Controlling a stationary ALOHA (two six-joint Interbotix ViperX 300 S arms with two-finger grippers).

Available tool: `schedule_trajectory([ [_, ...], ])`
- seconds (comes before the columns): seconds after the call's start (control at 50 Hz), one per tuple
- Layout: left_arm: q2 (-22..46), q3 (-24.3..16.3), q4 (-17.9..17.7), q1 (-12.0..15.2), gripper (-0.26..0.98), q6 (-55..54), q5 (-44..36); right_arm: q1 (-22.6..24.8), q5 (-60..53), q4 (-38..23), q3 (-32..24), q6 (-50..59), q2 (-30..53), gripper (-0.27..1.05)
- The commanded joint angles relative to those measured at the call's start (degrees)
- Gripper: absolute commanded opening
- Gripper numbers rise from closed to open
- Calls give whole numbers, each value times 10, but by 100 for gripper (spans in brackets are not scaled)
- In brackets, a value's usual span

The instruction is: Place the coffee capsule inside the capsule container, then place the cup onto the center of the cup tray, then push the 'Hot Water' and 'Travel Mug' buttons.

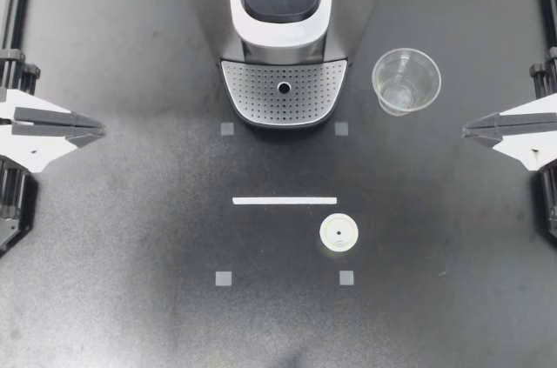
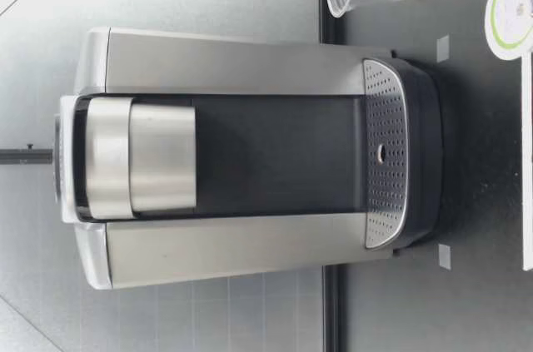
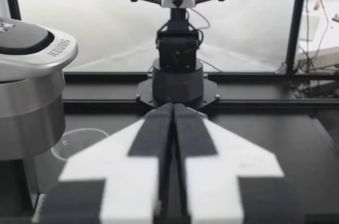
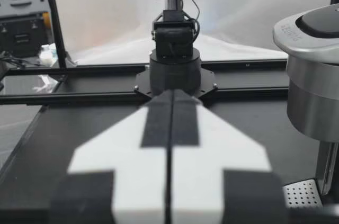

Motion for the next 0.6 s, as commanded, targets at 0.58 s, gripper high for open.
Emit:
schedule_trajectory([
  [0.58, 239, -29, 2, -61, 12, -65, -82, 14, 4, 0, 0, 82, 149, 6],
])
